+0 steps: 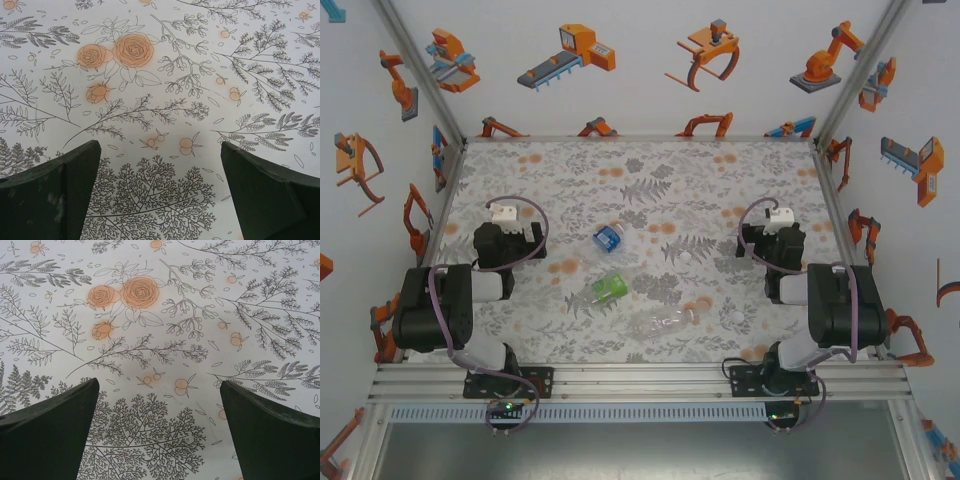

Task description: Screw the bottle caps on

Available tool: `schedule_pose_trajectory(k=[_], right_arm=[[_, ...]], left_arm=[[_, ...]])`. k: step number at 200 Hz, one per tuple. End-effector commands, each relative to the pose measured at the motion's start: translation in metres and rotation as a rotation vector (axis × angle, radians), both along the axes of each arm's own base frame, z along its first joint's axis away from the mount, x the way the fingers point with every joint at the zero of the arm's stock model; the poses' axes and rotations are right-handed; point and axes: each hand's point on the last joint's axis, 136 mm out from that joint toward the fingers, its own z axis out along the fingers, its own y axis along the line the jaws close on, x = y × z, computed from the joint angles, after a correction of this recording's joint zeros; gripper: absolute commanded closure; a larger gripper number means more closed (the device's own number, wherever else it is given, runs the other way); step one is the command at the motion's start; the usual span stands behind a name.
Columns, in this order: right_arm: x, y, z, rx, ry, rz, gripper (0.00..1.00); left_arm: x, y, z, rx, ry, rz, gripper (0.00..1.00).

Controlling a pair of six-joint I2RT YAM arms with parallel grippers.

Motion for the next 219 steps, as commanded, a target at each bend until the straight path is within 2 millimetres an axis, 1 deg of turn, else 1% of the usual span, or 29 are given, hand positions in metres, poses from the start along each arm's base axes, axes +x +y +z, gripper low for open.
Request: schedule_pose_trajectory(k=[1, 129, 155, 176, 190, 202, 219], right_arm=[[0.004, 0.0, 0.012, -0.011, -0.047, 0.016, 0.01], [0.004, 0.0, 0.012, -0.01, -0.049, 0.015, 0.01], [0.006, -0.007, 0.011, -0.008, -0.036, -0.031, 0.01], [0.007, -0.008, 0.011, -0.007, -0.032, -0.033, 0.01], [0.007, -0.008, 0.011, -0.007, -0.031, -0.032, 0.01], [0.007, -0.008, 0.011, -0.006, -0.032, -0.033, 0.01], [0.008, -0.011, 0.01, -0.006, -0.021, -0.054, 0.01]], left_arm=[[0.005, -0.001, 0.011, -0.014, -0.038, -0.01, 0.03], [0.005, -0.001, 0.012, -0.017, -0.039, -0.01, 0.03], [0.005, -0.001, 0.012, -0.016, -0.039, -0.011, 0.03], [0.005, 0.0, 0.012, -0.019, -0.04, -0.008, 0.03], [0.007, 0.006, 0.011, -0.017, -0.033, 0.029, 0.03], [0.01, 0.017, 0.01, -0.011, -0.02, 0.1, 0.03], [0.01, 0.018, 0.01, -0.006, -0.015, 0.109, 0.03]])
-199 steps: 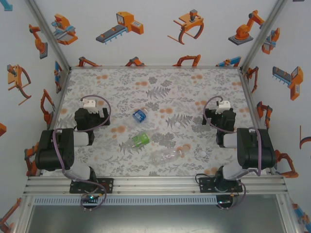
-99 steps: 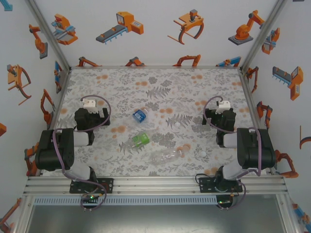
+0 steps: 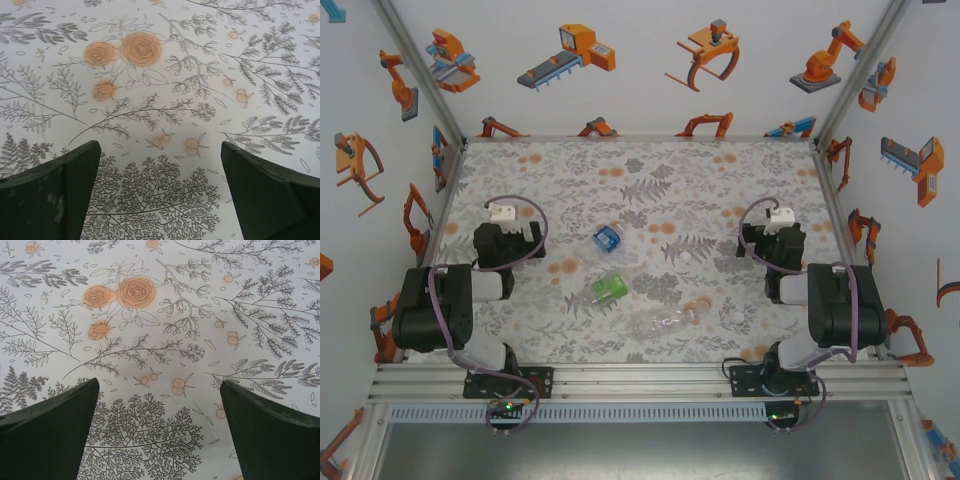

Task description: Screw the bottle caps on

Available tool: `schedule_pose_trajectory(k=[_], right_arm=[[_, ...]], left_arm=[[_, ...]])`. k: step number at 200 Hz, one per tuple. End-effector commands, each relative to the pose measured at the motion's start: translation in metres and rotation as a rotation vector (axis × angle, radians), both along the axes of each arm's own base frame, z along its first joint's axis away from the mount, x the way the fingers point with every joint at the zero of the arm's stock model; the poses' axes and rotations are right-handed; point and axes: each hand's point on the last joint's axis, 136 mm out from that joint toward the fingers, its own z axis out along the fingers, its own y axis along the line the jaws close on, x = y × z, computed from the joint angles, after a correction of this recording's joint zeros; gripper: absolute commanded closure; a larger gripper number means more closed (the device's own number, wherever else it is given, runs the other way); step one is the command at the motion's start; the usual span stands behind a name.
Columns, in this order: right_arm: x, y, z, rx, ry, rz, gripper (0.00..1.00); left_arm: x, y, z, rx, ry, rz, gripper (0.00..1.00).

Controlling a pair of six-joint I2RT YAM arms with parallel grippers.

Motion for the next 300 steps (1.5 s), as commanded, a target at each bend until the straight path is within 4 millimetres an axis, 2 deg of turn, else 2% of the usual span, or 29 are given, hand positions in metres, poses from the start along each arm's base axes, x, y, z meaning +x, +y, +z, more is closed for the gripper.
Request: schedule_pose_trajectory(k=[1, 25, 44, 65, 102, 133, 151, 170, 206, 252, 300], right_arm=[[0.008, -0.008, 0.01, -0.002, -0.022, -0.041, 0.01], [0.008, -0.011, 0.01, -0.006, -0.018, -0.054, 0.01], [0.007, -0.006, 0.012, -0.01, -0.036, -0.024, 0.01], [0.003, -0.002, 0.02, -0.016, -0.052, -0.012, 0.01], [0.0, 0.007, 0.035, -0.067, -0.041, 0.004, 0.03], [-0.002, 0.023, 0.055, -0.12, -0.014, 0.032, 0.04], [-0.007, 0.034, 0.067, -0.075, 0.011, 0.081, 0.1], [-0.012, 0.041, 0.078, -0.023, 0.013, 0.103, 0.11], [-0.025, 0.043, 0.09, 0.024, 0.019, 0.105, 0.12], [-0.036, 0.044, 0.101, 0.031, -0.012, 0.111, 0.12], [-0.038, 0.043, 0.102, 0.035, -0.021, 0.108, 0.12]], left_arm=[[0.008, 0.011, 0.01, -0.008, -0.021, 0.066, 0.03], [0.009, 0.011, 0.011, -0.005, -0.024, 0.065, 0.03], [0.008, 0.01, 0.011, -0.002, -0.026, 0.063, 0.03], [0.008, 0.001, 0.016, 0.017, -0.025, 0.021, 0.03], [0.007, -0.002, 0.033, 0.079, 0.022, 0.048, 0.03], [0.002, -0.019, 0.06, 0.088, 0.069, 0.023, 0.03], [-0.003, -0.033, 0.081, 0.003, 0.107, 0.005, 0.02], [-0.014, -0.049, 0.098, -0.049, 0.174, -0.042, 0.01], [-0.043, -0.098, 0.118, -0.059, 0.254, -0.289, 0.05], [-0.068, -0.144, 0.117, 0.042, 0.386, -0.444, 0.05], [-0.077, -0.184, 0.103, 0.115, 0.486, -0.577, 0.07]])
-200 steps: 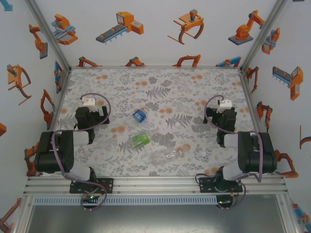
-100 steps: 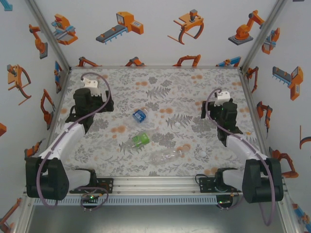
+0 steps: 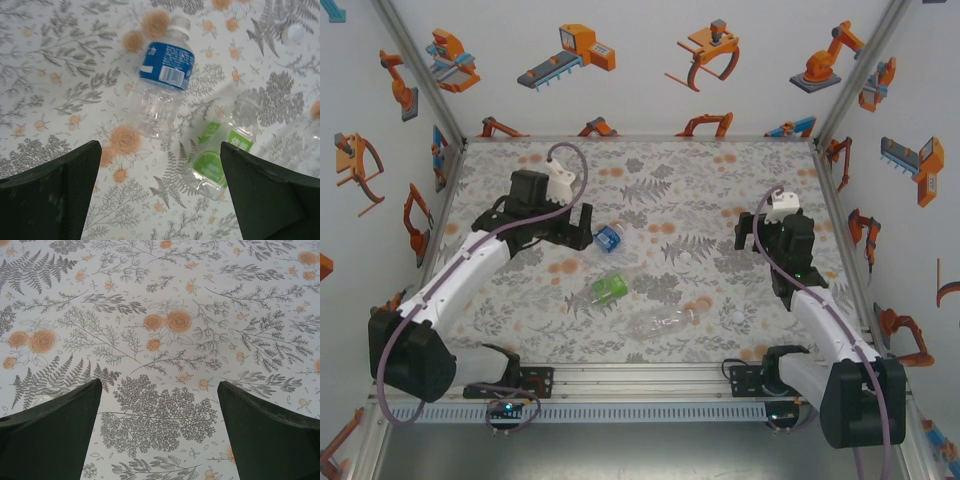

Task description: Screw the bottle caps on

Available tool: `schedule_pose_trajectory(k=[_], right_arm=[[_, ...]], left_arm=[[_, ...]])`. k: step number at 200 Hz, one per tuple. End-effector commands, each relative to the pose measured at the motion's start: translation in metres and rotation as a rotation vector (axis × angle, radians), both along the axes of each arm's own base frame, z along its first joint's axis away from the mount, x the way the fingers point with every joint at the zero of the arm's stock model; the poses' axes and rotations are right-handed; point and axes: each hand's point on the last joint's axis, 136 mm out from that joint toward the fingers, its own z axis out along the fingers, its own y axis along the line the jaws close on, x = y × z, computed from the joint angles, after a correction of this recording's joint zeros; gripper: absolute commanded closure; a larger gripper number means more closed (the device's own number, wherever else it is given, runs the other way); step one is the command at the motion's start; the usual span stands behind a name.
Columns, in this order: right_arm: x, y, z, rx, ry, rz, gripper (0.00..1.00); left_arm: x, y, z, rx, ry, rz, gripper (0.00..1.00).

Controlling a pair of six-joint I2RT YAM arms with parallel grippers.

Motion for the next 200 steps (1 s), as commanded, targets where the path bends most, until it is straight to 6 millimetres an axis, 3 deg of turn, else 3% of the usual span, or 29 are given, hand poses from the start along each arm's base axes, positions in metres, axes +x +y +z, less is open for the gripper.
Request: schedule_pose_trajectory(k=[1, 31, 112, 200], right_arm=[[-0.004, 0.003, -0.001, 0.017, 0.004, 0.01, 0.12], [-0.005, 0.003, -0.003, 0.012, 0.001, 0.007, 0.12], [-0.007, 0.0, -0.002, 0.004, -0.005, -0.005, 0.12], [-0.007, -0.002, -0.007, 0.0, 0.003, -0.013, 0.12]], left_arm=[[-0.012, -0.013, -0.012, 0.063, 0.077, -0.088, 0.07], [-0.007, -0.026, -0.031, 0.104, 0.15, -0.133, 0.07], [0.028, -0.034, -0.085, 0.241, 0.221, -0.174, 0.11], [0.035, -0.039, -0.146, 0.303, 0.341, -0.19, 0.25]])
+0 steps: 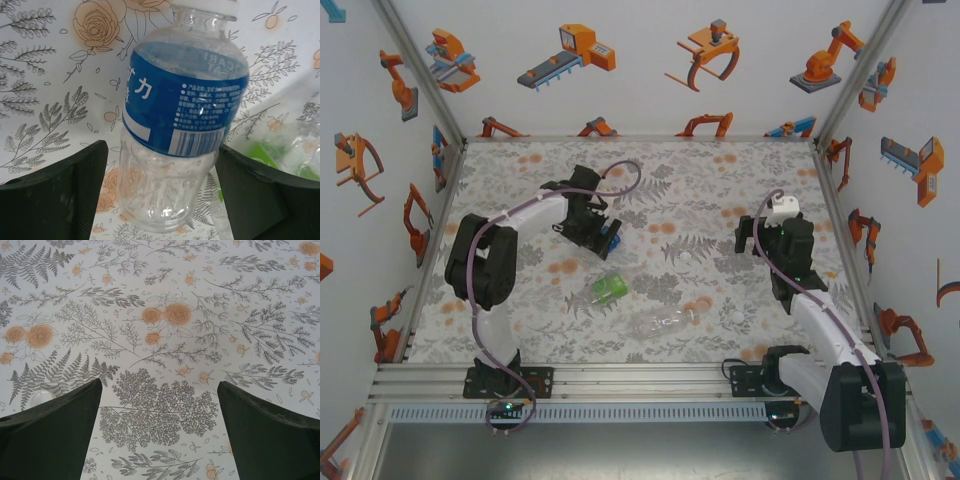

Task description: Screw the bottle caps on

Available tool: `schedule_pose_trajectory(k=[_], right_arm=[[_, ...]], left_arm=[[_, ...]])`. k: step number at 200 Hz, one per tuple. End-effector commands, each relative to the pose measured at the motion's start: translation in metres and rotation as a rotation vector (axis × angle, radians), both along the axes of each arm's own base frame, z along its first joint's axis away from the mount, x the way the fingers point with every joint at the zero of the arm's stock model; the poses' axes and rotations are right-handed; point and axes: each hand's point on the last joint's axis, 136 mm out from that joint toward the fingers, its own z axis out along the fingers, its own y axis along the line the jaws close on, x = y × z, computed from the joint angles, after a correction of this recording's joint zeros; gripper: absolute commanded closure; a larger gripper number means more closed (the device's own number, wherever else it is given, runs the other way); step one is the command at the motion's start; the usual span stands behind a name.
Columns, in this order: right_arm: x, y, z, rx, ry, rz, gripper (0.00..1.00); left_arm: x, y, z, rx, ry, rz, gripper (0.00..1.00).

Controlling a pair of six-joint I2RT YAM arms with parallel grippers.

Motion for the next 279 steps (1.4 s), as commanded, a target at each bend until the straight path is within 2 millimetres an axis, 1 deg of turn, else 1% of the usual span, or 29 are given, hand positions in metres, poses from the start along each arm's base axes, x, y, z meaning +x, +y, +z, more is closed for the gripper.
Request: schedule_pose_trajectory(k=[1, 30, 72, 96, 113, 131, 151, 185, 203, 220, 239, 262, 279], right_arm=[[-0.001, 0.0, 0.0, 0.0, -0.007, -0.005, 0.12], [-0.001, 0.0, 0.0, -0.001, -0.011, -0.009, 0.12], [-0.001, 0.0, 0.0, -0.001, -0.009, -0.006, 0.12], [-0.001, 0.0, 0.0, 0.002, -0.009, -0.007, 0.12], [-0.001, 0.001, 0.0, 0.009, -0.003, -0.002, 0.13], [-0.001, 0.002, 0.002, 0.024, 0.004, -0.002, 0.14], [-0.001, 0.003, 0.003, 0.05, 0.019, -0.01, 0.15], [-0.004, 0.01, 0.002, 0.152, 0.077, -0.012, 0.21], [-0.006, 0.02, 0.003, 0.195, 0.11, 0.001, 0.23], [-0.009, 0.031, 0.005, 0.222, 0.143, 0.025, 0.24], [-0.013, 0.048, 0.006, 0.239, 0.189, 0.069, 0.24], [-0.019, 0.07, 0.011, 0.284, 0.239, 0.128, 0.25], [-0.025, 0.082, 0.01, 0.308, 0.297, 0.149, 0.26]], left_arm=[[0.002, -0.002, -0.003, 0.018, 0.0, -0.026, 0.25], [0.0, 0.003, -0.013, 0.045, 0.012, -0.022, 0.28], [-0.003, 0.003, -0.025, 0.068, 0.025, -0.034, 0.37], [-0.005, 0.0, -0.025, 0.065, 0.027, -0.055, 0.49], [-0.005, -0.003, -0.019, 0.052, 0.013, -0.066, 0.56], [-0.004, -0.006, -0.003, 0.03, -0.02, -0.077, 0.62], [-0.002, -0.009, 0.023, -0.007, -0.073, -0.09, 0.68], [-0.007, -0.021, 0.075, -0.104, -0.137, -0.151, 0.78], [-0.012, -0.027, 0.104, -0.16, -0.175, -0.196, 0.84], [-0.021, -0.032, 0.129, -0.211, -0.205, -0.254, 0.89], [-0.035, -0.037, 0.154, -0.265, -0.226, -0.331, 0.93], [-0.053, -0.042, 0.175, -0.326, -0.249, -0.438, 1.0], [-0.067, -0.045, 0.187, -0.371, -0.288, -0.523, 1.0]])
